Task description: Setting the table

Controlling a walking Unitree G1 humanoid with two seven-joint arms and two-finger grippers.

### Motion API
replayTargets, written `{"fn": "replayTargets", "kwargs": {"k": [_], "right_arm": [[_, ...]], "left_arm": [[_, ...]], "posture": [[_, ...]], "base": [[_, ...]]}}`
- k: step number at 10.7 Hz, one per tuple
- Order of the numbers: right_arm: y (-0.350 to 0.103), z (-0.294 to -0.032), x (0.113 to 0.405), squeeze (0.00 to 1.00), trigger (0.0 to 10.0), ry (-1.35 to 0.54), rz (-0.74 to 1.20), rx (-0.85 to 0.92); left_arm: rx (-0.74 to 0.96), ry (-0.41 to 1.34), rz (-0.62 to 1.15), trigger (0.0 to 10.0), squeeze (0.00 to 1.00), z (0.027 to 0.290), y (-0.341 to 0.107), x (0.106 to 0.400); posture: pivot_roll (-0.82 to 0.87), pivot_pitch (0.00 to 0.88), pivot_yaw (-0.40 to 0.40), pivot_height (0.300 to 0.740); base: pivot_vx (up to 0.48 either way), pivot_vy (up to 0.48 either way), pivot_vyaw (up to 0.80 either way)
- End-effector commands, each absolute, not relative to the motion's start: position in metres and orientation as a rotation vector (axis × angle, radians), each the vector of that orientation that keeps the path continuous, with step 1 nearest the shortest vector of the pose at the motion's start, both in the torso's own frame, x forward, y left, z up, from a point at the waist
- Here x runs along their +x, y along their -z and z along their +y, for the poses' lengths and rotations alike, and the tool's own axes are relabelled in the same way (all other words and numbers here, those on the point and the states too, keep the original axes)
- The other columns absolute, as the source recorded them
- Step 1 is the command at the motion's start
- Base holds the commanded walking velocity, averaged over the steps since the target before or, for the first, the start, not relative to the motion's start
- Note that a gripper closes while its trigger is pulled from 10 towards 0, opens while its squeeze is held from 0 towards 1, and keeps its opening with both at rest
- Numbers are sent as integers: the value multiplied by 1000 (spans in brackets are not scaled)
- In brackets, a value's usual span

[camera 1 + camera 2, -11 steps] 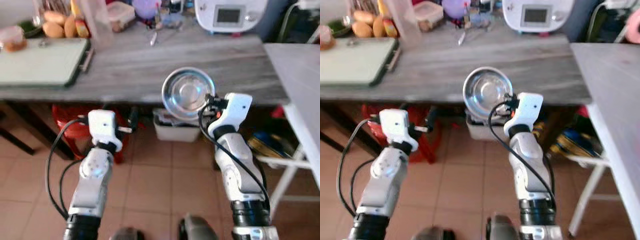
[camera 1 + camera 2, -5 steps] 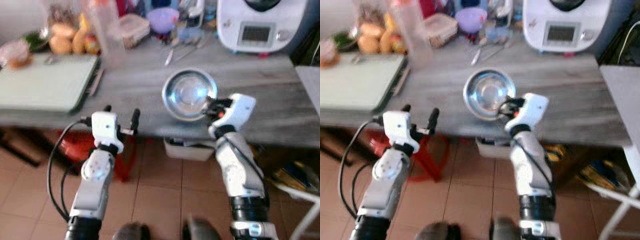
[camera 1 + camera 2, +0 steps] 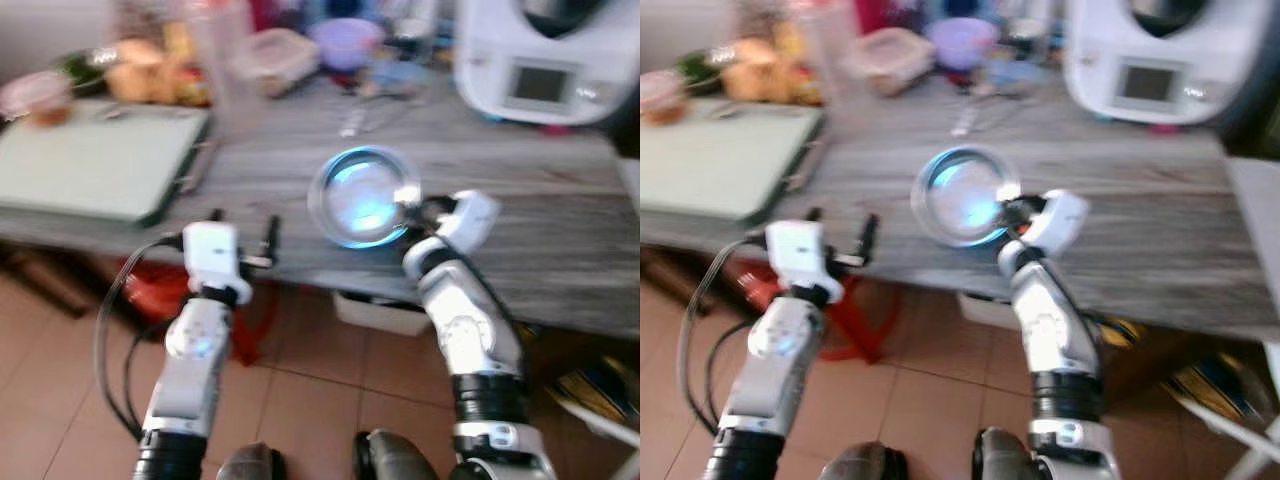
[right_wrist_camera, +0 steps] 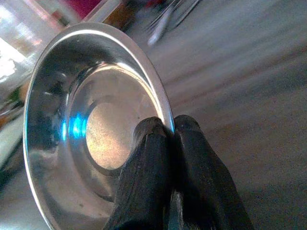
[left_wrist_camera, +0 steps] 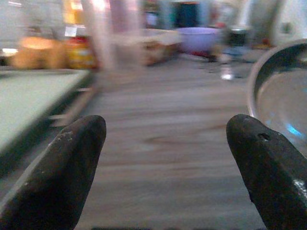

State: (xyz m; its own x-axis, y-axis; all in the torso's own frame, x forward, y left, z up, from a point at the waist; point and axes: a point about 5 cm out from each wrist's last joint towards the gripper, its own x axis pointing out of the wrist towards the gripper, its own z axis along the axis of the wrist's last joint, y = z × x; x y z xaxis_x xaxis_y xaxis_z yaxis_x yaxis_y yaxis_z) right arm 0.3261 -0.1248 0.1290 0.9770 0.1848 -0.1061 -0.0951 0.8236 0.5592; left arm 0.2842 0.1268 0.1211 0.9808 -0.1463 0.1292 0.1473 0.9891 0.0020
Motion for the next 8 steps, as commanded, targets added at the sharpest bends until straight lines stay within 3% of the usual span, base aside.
{"fn": "replayTargets", "kwargs": {"k": [1,3,8], "right_arm": [[-133,-123,328,0,10000,-171,162,609],[-131,-116,325,0,10000,-190,248,679],[-130,-137,332,0,10000,-21,358,710]], "left_arm": [[1,134,-118,10000,0,129,-120,283],[1,149,-88,10000,0,136,-113,273],[-6,173,-62,10000,0,132,-110,269]], "posture": [[-51,111,61,740],[-54,113,61,740],[-56,117,59,740]], "base": [[0,0,0],[0,0,0],[0,0,0]]}}
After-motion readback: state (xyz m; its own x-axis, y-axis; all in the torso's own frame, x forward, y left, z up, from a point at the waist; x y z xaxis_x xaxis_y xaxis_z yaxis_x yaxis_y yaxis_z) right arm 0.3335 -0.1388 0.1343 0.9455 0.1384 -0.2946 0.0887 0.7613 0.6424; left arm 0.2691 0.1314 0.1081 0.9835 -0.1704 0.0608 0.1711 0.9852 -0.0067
